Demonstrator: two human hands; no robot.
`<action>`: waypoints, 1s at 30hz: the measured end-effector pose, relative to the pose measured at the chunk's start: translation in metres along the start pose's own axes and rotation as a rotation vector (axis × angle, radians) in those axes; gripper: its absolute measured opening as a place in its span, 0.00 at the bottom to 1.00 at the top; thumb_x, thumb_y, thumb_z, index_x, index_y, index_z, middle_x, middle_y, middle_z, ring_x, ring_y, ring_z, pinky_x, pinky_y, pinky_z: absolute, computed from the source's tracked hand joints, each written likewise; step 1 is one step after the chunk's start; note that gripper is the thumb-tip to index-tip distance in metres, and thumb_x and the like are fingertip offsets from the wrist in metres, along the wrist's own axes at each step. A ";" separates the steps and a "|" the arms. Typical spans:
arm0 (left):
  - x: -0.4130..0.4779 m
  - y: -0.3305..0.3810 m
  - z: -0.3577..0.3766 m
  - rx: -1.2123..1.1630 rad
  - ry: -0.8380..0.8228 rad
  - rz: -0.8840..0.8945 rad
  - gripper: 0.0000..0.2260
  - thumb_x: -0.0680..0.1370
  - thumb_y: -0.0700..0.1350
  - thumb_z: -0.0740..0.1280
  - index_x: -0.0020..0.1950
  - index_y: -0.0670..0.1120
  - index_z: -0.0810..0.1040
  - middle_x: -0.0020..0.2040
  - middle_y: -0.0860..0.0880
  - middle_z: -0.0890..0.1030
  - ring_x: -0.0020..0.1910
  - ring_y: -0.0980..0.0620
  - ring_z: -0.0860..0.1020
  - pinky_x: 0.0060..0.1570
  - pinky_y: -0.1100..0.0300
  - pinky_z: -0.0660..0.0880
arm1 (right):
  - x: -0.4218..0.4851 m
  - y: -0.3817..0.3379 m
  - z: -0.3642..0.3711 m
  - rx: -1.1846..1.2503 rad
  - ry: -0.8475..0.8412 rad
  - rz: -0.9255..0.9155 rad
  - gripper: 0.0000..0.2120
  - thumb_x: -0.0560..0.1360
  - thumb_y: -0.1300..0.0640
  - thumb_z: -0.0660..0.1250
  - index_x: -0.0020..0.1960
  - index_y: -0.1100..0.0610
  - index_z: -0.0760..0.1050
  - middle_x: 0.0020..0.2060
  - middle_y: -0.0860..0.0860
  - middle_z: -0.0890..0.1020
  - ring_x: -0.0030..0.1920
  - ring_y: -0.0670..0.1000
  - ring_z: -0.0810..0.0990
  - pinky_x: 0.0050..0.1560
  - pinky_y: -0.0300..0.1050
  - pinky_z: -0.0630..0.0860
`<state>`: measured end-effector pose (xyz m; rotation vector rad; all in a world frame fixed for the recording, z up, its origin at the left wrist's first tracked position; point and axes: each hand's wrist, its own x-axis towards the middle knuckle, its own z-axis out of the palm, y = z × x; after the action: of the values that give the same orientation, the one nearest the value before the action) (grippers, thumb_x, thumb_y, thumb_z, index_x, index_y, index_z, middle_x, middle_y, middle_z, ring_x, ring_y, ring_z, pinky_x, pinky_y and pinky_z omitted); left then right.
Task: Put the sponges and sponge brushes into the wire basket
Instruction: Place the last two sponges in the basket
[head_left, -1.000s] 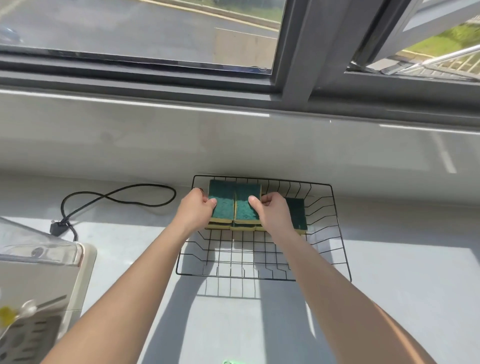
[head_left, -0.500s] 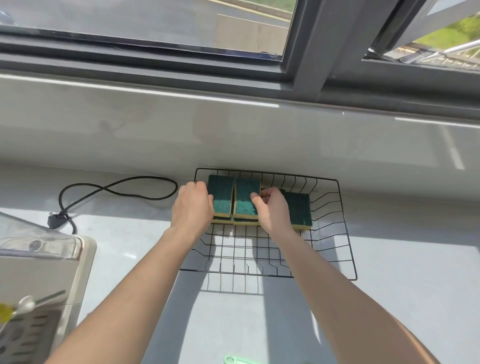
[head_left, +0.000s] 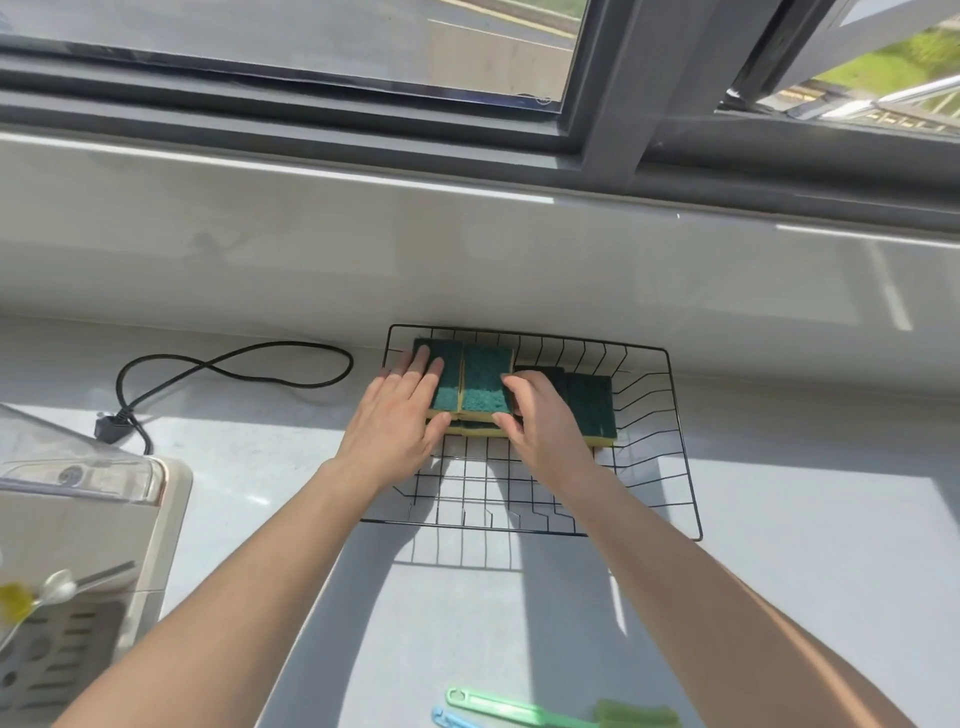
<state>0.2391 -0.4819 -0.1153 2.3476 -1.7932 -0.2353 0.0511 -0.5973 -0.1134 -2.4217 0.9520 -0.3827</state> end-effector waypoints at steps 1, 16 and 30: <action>0.000 0.000 -0.002 0.001 -0.010 -0.004 0.31 0.81 0.58 0.57 0.80 0.46 0.57 0.80 0.44 0.60 0.77 0.45 0.60 0.72 0.48 0.62 | 0.000 -0.001 -0.001 -0.007 -0.004 0.003 0.24 0.78 0.55 0.69 0.71 0.61 0.69 0.64 0.55 0.76 0.60 0.52 0.77 0.62 0.44 0.76; -0.128 0.066 -0.036 -0.189 0.022 0.115 0.28 0.81 0.56 0.61 0.76 0.41 0.65 0.76 0.42 0.68 0.76 0.43 0.64 0.74 0.47 0.62 | -0.160 -0.020 -0.071 -0.122 0.023 0.160 0.25 0.78 0.47 0.67 0.70 0.58 0.72 0.66 0.55 0.78 0.67 0.56 0.72 0.68 0.50 0.65; -0.275 0.147 0.016 -0.225 -0.329 0.425 0.20 0.78 0.57 0.63 0.62 0.44 0.77 0.54 0.48 0.79 0.53 0.44 0.76 0.54 0.50 0.73 | -0.389 -0.027 -0.067 -0.113 -0.119 0.345 0.19 0.74 0.44 0.71 0.60 0.54 0.75 0.52 0.48 0.78 0.53 0.52 0.75 0.53 0.50 0.75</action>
<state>0.0259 -0.2555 -0.0912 1.8019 -2.2228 -0.7481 -0.2404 -0.3333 -0.0717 -2.2871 1.3376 -0.0608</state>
